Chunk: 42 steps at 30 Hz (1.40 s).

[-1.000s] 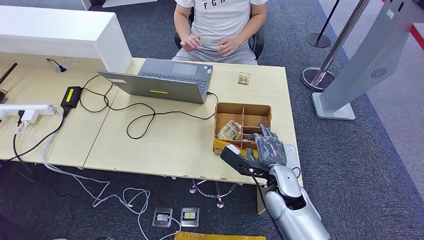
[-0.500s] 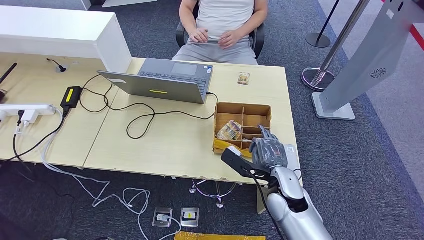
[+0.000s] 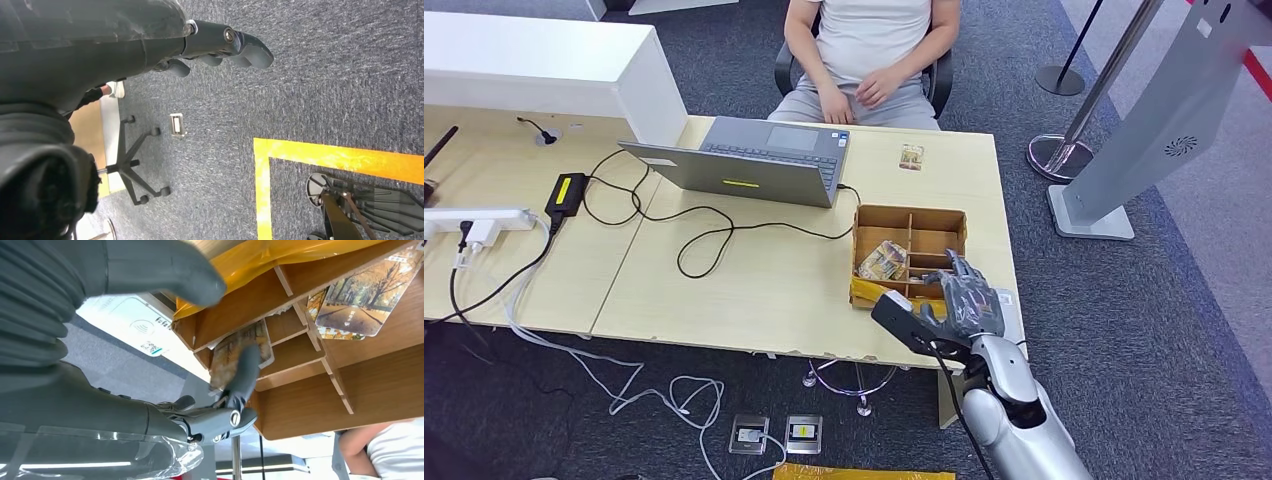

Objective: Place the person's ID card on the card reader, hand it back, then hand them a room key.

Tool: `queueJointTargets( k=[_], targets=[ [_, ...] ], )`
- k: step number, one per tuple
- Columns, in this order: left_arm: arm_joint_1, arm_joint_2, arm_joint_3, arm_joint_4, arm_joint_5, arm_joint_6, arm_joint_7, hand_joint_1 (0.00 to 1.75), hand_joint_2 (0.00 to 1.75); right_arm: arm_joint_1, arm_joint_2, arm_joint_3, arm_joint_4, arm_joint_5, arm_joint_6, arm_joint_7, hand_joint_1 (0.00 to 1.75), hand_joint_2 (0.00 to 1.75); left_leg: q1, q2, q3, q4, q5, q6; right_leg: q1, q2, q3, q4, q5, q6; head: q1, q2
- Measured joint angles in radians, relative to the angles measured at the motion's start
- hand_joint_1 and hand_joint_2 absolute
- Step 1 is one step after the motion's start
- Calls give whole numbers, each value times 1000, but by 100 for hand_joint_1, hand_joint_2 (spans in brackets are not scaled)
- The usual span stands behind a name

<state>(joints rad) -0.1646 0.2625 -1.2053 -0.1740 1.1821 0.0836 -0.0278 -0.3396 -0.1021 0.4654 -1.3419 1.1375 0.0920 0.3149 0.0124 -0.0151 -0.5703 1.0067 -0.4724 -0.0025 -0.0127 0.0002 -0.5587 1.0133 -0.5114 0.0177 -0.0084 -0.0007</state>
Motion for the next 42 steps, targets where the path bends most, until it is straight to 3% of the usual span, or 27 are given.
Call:
queueJointTargets(
  k=[23,42],
  targets=[
    [0,0,-18,0,3,0,-7,0,0,-5,-8,0,-6,-35,-32,-23,0,175,0,0,0,0,0,0,0,0,0,0,0,0,0,0],
    [-1,0,-25,0,11,1,-7,0,0,-34,1,4,30,46,-67,0,0,175,0,0,0,0,0,0,0,0,0,0,0,0,0,0]
  ],
)
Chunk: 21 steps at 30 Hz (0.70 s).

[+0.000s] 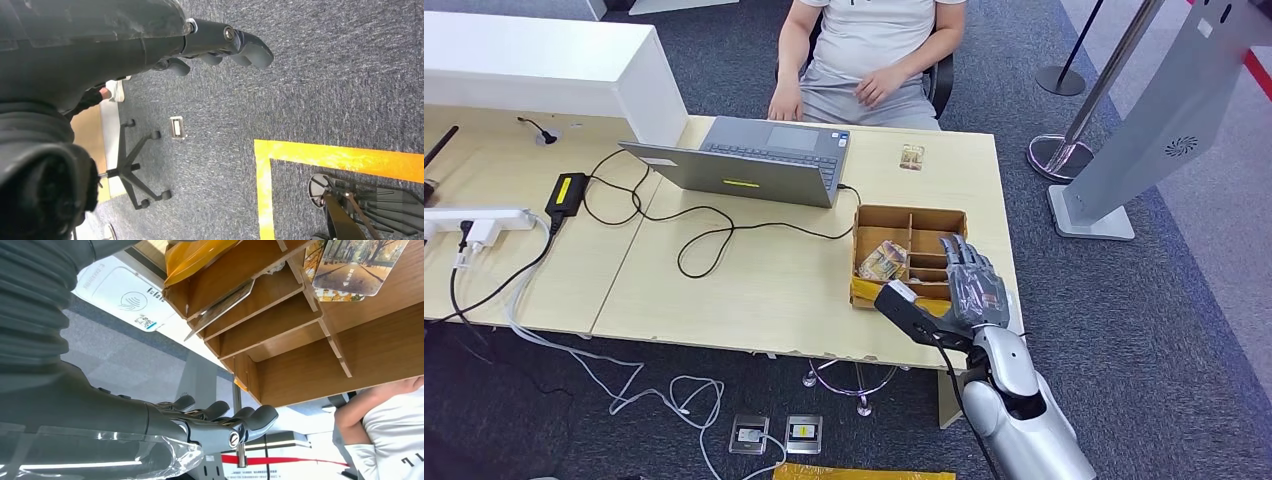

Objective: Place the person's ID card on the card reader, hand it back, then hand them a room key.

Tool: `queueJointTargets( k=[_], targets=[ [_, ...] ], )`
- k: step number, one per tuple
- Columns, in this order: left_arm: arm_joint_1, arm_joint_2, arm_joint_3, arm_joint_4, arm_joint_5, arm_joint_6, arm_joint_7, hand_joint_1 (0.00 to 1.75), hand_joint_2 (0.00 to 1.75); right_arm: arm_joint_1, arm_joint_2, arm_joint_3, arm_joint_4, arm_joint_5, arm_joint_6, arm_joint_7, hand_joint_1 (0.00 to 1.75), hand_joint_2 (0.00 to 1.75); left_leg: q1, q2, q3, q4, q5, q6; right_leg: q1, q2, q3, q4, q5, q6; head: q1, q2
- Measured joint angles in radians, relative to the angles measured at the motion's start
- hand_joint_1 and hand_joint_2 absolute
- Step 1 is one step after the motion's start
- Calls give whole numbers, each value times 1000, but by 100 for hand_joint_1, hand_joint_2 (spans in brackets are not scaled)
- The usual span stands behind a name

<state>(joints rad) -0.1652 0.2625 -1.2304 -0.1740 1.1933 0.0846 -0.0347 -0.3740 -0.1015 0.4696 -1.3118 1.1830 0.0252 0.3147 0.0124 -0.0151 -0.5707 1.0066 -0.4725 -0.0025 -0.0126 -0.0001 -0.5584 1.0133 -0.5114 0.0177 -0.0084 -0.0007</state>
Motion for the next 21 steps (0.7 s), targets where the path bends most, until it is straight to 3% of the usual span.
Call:
queueJointTargets(
  k=[17,21],
  targets=[
    [0,-3,-9,0,-3,0,0,0,0,11,1,23,5,3,-16,0,0,175,0,0,0,0,0,0,0,0,0,0,0,0,0,0],
    [-1,-3,-18,0,-2,0,0,0,0,3,4,39,45,4,-87,-37,0,175,0,0,0,0,0,0,0,0,0,0,0,0,0,0]
  ],
)
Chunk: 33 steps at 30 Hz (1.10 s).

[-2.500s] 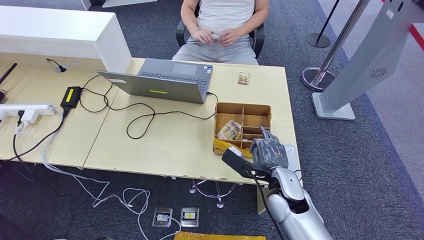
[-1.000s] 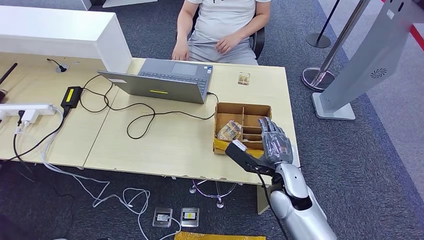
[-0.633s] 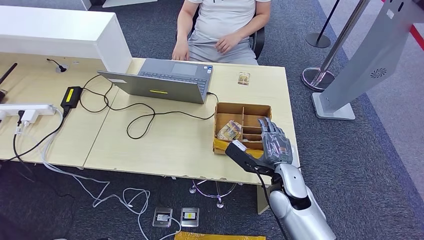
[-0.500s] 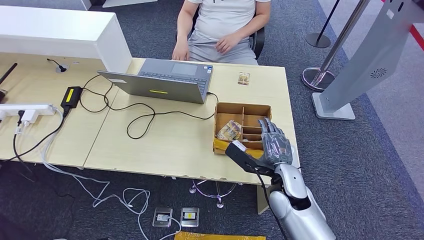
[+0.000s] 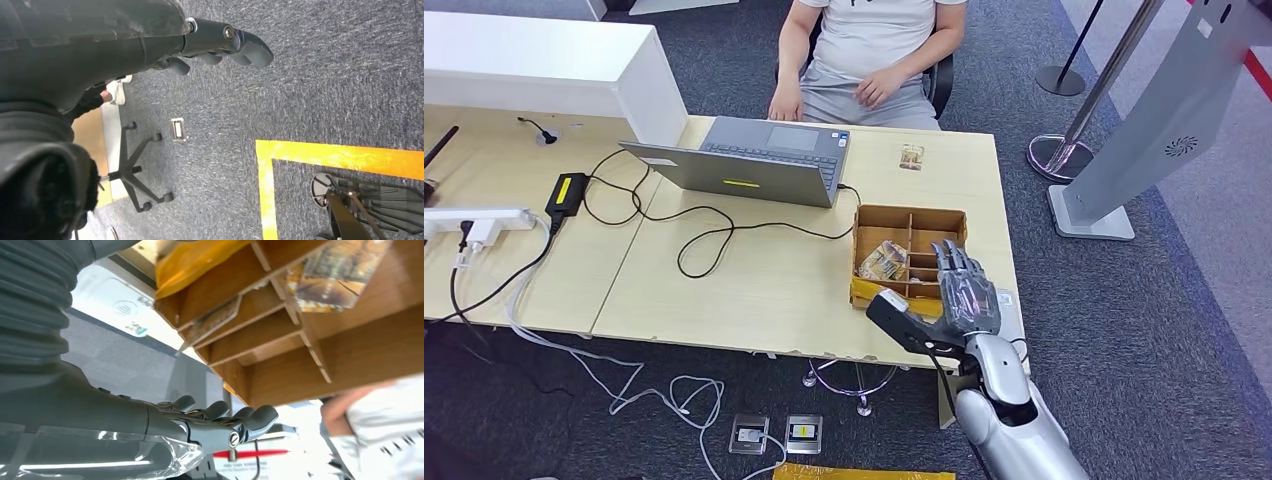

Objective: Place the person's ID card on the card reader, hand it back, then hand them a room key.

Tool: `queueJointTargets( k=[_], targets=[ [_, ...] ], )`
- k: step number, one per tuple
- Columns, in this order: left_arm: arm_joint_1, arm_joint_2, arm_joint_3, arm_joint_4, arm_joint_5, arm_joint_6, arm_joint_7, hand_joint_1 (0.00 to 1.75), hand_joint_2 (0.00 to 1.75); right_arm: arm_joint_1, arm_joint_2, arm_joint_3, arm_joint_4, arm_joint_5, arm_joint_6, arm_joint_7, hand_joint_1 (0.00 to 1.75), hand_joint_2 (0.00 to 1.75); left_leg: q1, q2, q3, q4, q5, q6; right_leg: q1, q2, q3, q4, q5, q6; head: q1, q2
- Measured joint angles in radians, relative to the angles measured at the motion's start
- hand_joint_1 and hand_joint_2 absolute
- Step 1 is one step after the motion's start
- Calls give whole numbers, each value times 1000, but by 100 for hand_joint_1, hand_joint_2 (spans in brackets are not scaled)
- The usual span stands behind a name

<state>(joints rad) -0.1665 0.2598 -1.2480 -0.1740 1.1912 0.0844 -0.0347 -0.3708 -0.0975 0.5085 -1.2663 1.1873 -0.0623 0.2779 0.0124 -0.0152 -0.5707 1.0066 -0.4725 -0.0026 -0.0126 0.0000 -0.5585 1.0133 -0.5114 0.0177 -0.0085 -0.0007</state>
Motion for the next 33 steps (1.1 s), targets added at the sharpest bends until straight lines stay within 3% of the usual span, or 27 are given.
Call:
queueJointTargets(
  k=[6,19,33],
  targets=[
    [-2,0,-7,0,2,0,0,0,0,-30,3,5,130,-2,-102,-57,0,175,0,0,0,0,0,0,0,0,0,0,0,0,0,0],
    [-3,1,-22,0,-11,-3,-1,0,0,-46,26,19,277,6,-185,-29,0,175,0,0,0,0,0,0,0,0,0,0,0,0,0,0],
    [-3,9,-42,0,-14,-5,-4,0,0,-50,14,19,303,-31,-238,-52,0,175,0,0,0,0,0,0,0,0,0,0,0,0,0,0]
  ],
)
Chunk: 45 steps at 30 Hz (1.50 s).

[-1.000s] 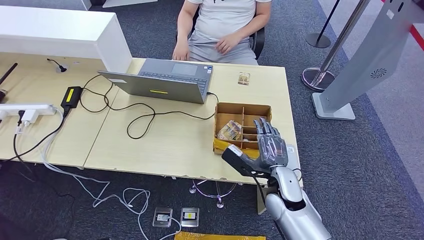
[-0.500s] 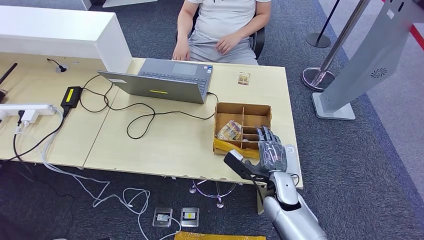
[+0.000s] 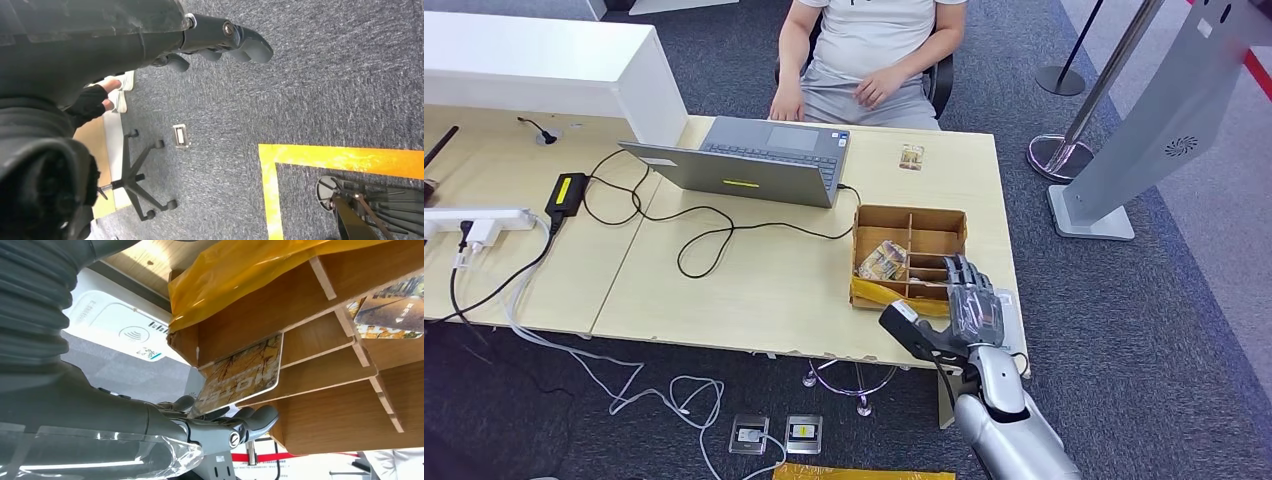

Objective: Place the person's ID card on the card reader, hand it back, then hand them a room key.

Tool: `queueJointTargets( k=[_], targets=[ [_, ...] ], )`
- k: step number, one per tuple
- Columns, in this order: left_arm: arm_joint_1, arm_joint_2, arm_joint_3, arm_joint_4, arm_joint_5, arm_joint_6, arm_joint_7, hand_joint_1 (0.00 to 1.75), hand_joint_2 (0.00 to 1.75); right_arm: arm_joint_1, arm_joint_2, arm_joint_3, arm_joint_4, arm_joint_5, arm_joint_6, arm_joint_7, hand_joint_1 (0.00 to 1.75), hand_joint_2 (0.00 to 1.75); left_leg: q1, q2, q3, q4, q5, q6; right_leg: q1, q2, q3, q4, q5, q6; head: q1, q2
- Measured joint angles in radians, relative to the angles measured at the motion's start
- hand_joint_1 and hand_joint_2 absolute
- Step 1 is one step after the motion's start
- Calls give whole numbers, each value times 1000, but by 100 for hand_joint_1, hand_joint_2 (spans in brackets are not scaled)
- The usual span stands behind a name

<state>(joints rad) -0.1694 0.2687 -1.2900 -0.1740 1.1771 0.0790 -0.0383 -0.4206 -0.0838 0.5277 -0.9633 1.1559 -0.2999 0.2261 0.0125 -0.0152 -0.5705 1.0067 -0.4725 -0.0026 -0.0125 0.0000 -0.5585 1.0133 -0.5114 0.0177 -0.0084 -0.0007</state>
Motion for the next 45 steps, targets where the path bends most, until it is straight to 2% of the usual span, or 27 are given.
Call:
queueJointTargets(
  k=[14,31,32,33,36,37,45],
  targets=[
    [0,0,-14,0,5,0,0,0,0,-12,-25,-2,-71,-4,34,-2,0,175,0,0,0,0,0,0,0,0,0,0,0,0,0,0],
    [0,0,-15,0,9,3,0,0,0,-11,-29,0,-109,-1,83,0,0,175,0,0,0,0,0,0,0,0,0,0,0,0,0,0],
    [0,0,-15,0,11,4,0,0,0,-11,-29,0,-110,-2,91,2,4,175,0,0,0,0,0,0,0,0,0,0,0,0,0,0],
    [0,0,-15,0,13,4,0,0,0,-9,-29,0,-111,-3,99,6,41,175,0,0,0,0,0,0,0,0,0,0,0,0,0,0],
    [0,0,-15,0,21,4,0,0,0,-4,-29,1,-120,-4,129,17,168,175,0,0,0,0,0,0,0,0,0,0,0,0,0,0],
    [0,0,-15,0,23,4,0,0,0,-3,-29,1,-125,-5,139,21,175,175,0,0,0,0,0,0,0,0,0,0,0,0,0,0],
    [0,0,-15,0,31,5,1,0,0,11,-29,2,-166,-5,206,46,175,175,0,0,0,0,0,0,0,0,0,0,0,0,0,0]
  ],
)
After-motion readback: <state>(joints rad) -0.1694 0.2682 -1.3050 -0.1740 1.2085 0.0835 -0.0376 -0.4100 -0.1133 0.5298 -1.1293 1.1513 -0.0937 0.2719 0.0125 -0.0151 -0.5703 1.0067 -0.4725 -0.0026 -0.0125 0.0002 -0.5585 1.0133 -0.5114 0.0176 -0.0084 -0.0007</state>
